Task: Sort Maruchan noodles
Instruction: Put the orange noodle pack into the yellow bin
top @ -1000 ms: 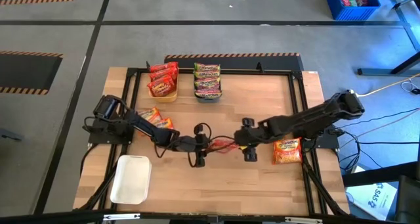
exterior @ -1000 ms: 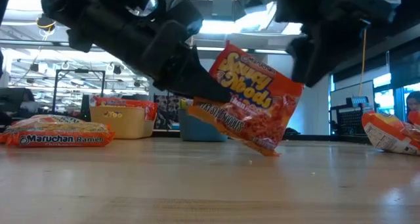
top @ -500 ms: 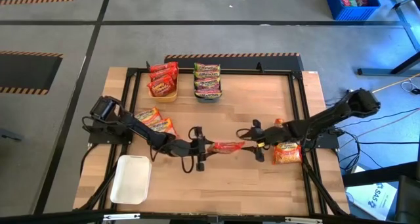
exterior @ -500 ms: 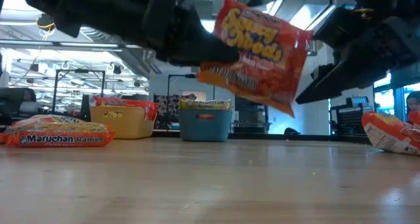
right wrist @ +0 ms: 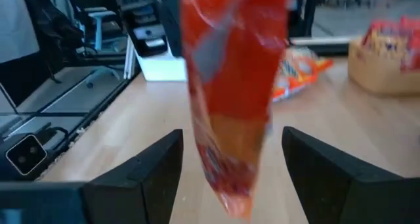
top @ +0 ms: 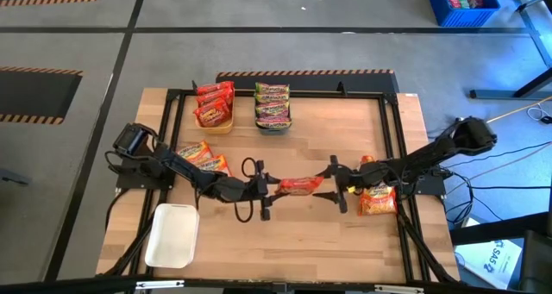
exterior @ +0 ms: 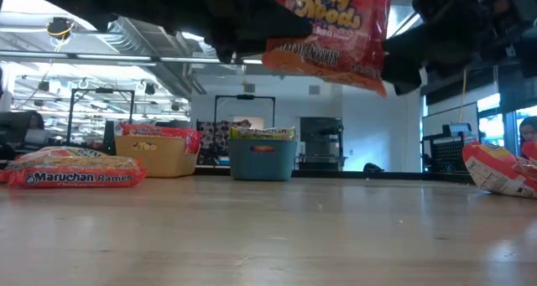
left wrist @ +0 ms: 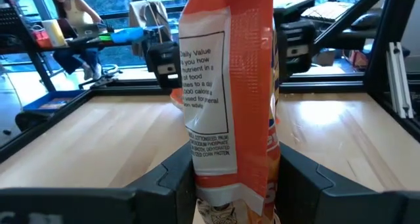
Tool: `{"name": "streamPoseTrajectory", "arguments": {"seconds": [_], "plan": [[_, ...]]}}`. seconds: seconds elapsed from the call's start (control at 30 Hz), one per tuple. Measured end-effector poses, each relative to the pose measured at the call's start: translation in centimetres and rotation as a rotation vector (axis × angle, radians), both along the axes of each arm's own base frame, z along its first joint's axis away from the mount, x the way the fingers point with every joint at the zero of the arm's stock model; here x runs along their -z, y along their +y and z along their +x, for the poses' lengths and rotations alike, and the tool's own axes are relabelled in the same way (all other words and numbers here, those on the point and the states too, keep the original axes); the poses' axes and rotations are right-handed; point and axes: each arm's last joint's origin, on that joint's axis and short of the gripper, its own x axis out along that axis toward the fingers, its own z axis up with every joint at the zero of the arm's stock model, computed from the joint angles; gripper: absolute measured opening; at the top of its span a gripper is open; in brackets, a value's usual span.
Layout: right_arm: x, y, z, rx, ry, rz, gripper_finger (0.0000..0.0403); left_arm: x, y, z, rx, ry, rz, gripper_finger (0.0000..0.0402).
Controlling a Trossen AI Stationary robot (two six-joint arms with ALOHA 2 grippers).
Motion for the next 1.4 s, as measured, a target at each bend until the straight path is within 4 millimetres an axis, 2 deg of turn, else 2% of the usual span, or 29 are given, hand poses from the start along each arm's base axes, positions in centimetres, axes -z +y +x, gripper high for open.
{"name": "streamPoseTrajectory", "arguments": {"seconds": [0.17, 0.4, 0.57, 0.67, 0.83, 0.97, 1.1, 1.23, 1.4], "plan": [[-0.3, 0.3, 0.6, -0.031, -0.05, -0.04, 0.0243, -0.2, 0.4, 0.2, -0.01, -0.023, -0.009, 0.0151], [-1.0, 1.1, 3.4, -0.037, -0.101, -0.106, 0.0243, -0.7, 0.7, 0.4, -0.004, -0.055, -0.018, 0.0151], [-1.1, 1.4, 4.7, -0.027, -0.133, -0.106, 0.0239, -0.7, 0.6, 0.4, 0.001, -0.055, -0.015, 0.0151], [-1.1, 1.5, 5.0, -0.026, -0.13, -0.11, 0.0209, -0.7, 0.6, 0.3, 0.004, -0.053, -0.001, 0.0151], [-0.8, 1.5, 5.1, -0.002, -0.107, -0.122, 0.0118, -0.6, 0.6, 0.3, 0.002, -0.041, 0.01, 0.0151], [-0.7, 1.5, 5.1, 0.003, -0.093, -0.147, 0.0108, -0.6, 0.3, 0.1, 0.01, -0.013, 0.064, 0.0154], [-0.3, 1.4, 5.1, 0.006, -0.051, -0.155, 0.0108, -1.6, 0.0, -1.0, -0.001, 0.062, 0.077, 0.0179], [0.2, 1.3, 5.0, 0.036, 0.001, -0.16, 0.0108, -3.5, 0.2, -2.6, 0.0, 0.118, 0.049, 0.0215], [0.5, 1.2, 5.1, 0.066, 0.03, -0.162, 0.0108, -5.9, 1.0, -4.0, 0.035, 0.105, 0.018, 0.0251]]}}
